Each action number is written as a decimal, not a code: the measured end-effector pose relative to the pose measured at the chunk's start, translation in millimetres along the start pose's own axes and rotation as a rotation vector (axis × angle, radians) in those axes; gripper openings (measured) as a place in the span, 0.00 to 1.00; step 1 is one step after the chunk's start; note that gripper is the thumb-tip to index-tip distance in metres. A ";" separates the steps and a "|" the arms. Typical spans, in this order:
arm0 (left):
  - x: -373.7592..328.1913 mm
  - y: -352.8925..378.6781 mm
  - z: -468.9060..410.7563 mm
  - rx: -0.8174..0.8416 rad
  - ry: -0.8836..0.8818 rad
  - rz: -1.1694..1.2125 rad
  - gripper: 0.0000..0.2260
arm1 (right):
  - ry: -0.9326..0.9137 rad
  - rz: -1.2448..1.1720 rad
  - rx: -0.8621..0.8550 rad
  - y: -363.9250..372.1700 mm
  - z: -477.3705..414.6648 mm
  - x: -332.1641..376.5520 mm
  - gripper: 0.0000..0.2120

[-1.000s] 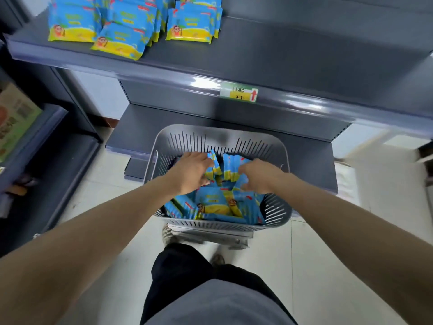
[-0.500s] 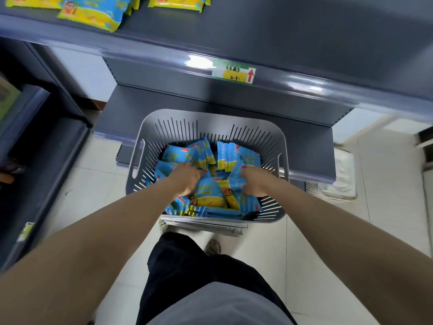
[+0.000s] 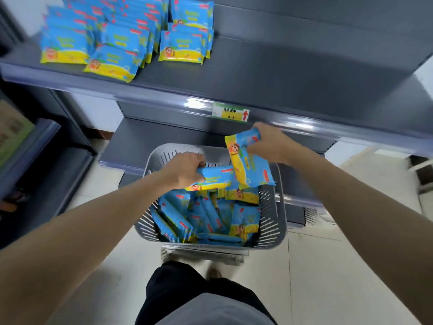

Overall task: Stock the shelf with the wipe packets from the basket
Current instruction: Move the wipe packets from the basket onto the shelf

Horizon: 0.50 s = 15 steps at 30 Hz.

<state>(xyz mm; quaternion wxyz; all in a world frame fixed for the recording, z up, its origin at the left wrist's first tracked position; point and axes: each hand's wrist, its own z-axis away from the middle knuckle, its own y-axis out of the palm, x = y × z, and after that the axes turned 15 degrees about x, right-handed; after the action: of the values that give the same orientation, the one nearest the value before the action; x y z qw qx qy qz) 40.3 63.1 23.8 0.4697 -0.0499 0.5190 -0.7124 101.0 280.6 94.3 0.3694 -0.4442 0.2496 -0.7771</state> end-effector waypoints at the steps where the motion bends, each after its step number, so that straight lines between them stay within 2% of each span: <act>1: -1.8 -12.3 3.5 -0.046 0.002 0.012 0.08 | -0.015 -0.067 -0.032 -10.7 -1.4 6.7 0.13; 5: -3.0 -68.3 18.8 -0.187 0.031 -0.005 0.08 | -0.116 -0.208 -0.162 -51.5 -14.6 35.5 0.17; 8: 2.7 -110.3 30.3 -0.287 0.052 -0.018 0.08 | -0.151 -0.267 -0.217 -76.7 -25.8 55.9 0.27; 10: 8.2 -135.1 34.4 -0.342 0.043 -0.011 0.09 | -0.176 -0.253 -0.234 -87.8 -34.6 68.2 0.30; 15: 29.0 -181.1 34.9 -0.412 0.056 0.025 0.09 | -0.206 -0.171 -0.283 -110.0 -68.2 97.2 0.15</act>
<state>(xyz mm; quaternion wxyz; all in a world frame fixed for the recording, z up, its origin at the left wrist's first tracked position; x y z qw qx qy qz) -68.1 21.6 170.1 0.4439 -0.1187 0.6672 -0.5863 -29.8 273.6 189.4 0.2594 -0.5885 0.2786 -0.7133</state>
